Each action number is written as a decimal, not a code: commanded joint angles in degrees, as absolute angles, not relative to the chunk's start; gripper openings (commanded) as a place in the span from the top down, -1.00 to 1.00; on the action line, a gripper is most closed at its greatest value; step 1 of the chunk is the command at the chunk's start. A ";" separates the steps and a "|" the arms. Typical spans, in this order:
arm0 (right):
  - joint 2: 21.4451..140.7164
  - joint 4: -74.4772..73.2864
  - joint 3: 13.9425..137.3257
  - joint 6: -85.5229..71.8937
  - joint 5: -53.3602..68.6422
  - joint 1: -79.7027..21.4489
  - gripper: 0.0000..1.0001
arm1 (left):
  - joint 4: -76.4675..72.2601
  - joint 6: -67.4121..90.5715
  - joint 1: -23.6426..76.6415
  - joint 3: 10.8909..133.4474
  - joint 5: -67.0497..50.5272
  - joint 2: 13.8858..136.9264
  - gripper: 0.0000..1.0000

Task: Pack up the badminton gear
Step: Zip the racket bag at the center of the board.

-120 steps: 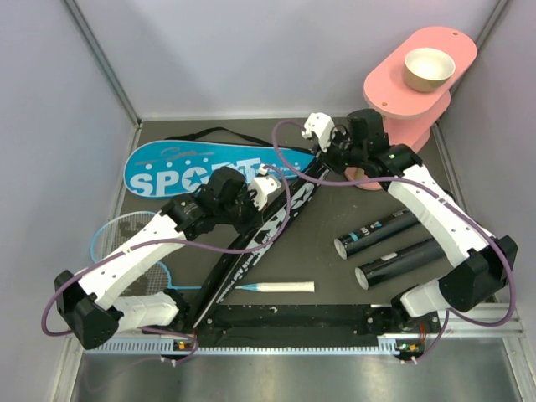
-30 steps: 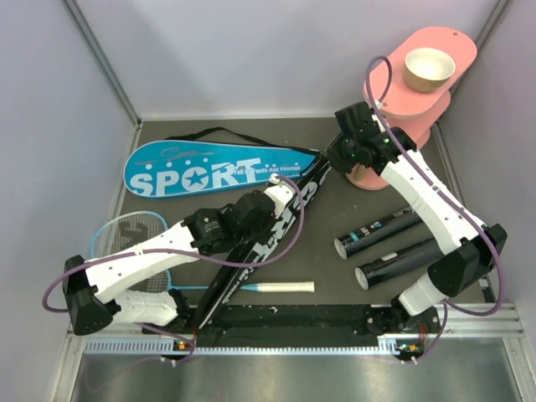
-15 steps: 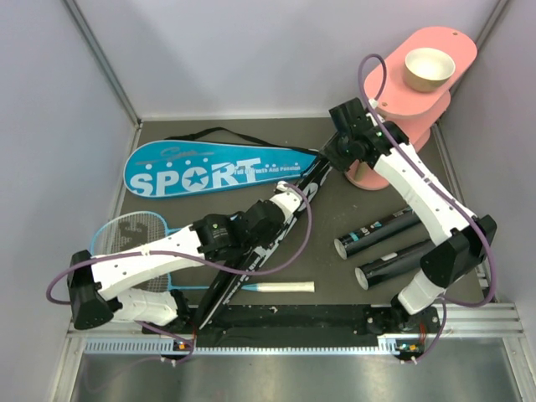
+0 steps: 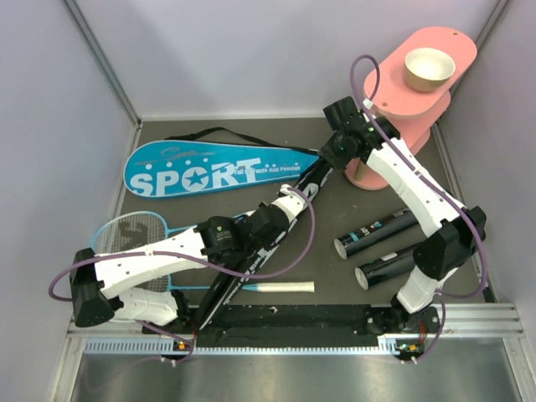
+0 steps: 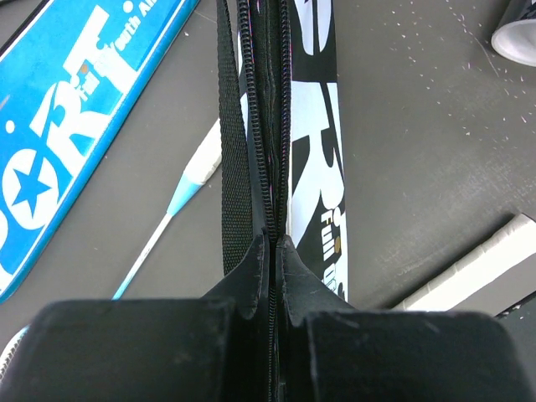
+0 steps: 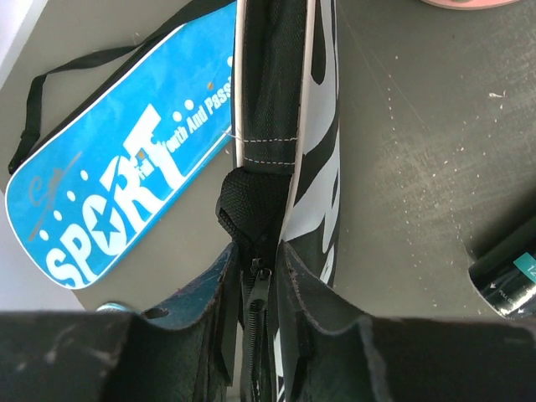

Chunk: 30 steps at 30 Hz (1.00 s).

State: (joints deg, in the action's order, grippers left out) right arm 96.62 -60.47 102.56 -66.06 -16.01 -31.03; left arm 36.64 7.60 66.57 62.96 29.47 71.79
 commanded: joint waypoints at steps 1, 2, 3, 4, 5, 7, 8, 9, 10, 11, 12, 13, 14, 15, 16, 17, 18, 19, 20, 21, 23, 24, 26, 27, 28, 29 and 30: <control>97.12 -61.61 105.12 -66.53 -14.94 -31.55 0.67 | 33.22 7.82 67.06 63.98 30.94 71.54 1.00; 97.03 -61.70 105.03 -66.62 -14.94 -31.64 0.70 | 33.22 7.82 67.06 64.07 30.76 71.63 1.00; 96.86 -61.61 104.94 -66.53 -14.94 -31.73 0.72 | 33.14 7.82 67.15 64.07 30.76 71.63 1.00; 96.59 -61.79 104.85 -66.53 -14.94 -31.64 0.73 | 33.05 7.91 67.06 63.90 30.67 71.72 1.00; 96.42 -61.79 104.77 -66.53 -14.94 -31.81 0.73 | 33.05 7.91 67.06 63.81 30.67 71.81 1.00; 95.72 -61.79 104.33 -66.53 -14.77 -31.73 0.77 | 33.13 8.52 67.06 63.72 31.20 72.07 1.00; 95.36 -61.79 103.80 -66.45 -14.50 -31.82 0.81 | 33.22 8.96 67.06 63.72 31.29 72.16 1.00; 95.10 -61.70 103.62 -66.45 -14.68 -31.90 0.86 | 33.22 9.05 67.06 63.63 31.29 72.33 1.00; 94.49 -61.70 103.19 -66.45 -14.68 -32.17 0.89 | 33.22 9.31 67.15 63.55 30.85 72.42 1.00; 94.13 -61.61 102.49 -66.71 -14.59 -32.43 0.93 | 32.96 9.32 67.06 63.46 30.33 72.42 1.00; 93.87 -61.44 102.31 -66.71 -14.42 -32.61 0.95 | 32.70 9.23 67.15 63.37 29.80 72.51 1.00; 93.78 -61.17 101.96 -66.36 -14.50 -32.78 0.95 | 32.52 9.23 67.06 63.37 28.58 72.51 1.00; 93.26 -60.65 101.61 -65.66 -14.59 -33.39 0.94 | 32.17 9.23 66.97 63.54 27.87 72.60 1.00; 92.90 -58.73 101.08 -64.78 -14.68 -33.66 0.95 | 31.99 9.23 66.97 63.54 27.25 72.60 1.00; 92.20 -56.71 98.81 -62.51 -14.50 -33.66 0.99 | 31.82 9.23 67.06 63.63 26.81 72.60 1.00; 89.59 -53.56 96.53 -60.58 -12.07 -33.75 1.00 | 31.47 9.14 66.80 63.46 25.59 72.42 1.00; 87.99 -44.56 93.89 -58.73 -10.82 -33.66 1.00 | 30.68 9.05 66.62 62.93 24.71 71.99 1.00; 85.80 -39.51 87.08 -55.75 -9.42 -33.66 1.00 | 30.41 9.05 66.27 62.67 24.09 71.81 1.00; 81.95 -33.63 83.44 -54.68 -6.53 -33.58 1.00 | 30.15 9.05 65.75 61.97 22.60 70.94 1.00; 80.17 -26.70 80.36 -54.32 -5.55 -32.97 1.00 | 29.54 9.05 65.39 61.53 21.80 70.49 1.00; 78.14 -21.29 74.37 -53.45 -1.35 -31.91 1.00 | 28.66 8.97 64.52 59.86 19.18 68.83 1.00; 77.53 -21.10 73.66 -53.09 -0.88 -31.03 1.00 | 27.52 8.88 64.34 59.24 18.03 68.21 1.00; 76.82 -22.32 72.86 -52.47 -0.88 -30.76 0.78 | 26.90 8.44 63.99 58.02 16.27 66.89 1.00; 76.12 -22.67 72.77 -52.38 -1.14 -30.50 0.63 | 26.63 8.44 63.81 57.75 15.39 66.45 1.00; 75.68 -23.20 72.51 -52.64 -1.40 -30.50 0.52 | 26.20 8.52 63.81 57.48 15.29 66.27 1.00; 75.41 -23.46 72.51 -52.73 -1.41 -30.50 0.35 | 26.19 8.53 63.90 57.39 15.21 66.01 1.00; 75.32 -23.81 72.68 -52.73 -1.58 -30.50 0.30 | 26.19 8.53 63.81 57.48 15.12 66.09 1.00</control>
State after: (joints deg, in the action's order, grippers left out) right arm 78.50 -28.36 72.64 -54.70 -6.83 -30.06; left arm 32.84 8.45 64.12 57.69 18.13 68.20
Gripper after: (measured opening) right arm 0.289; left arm 0.018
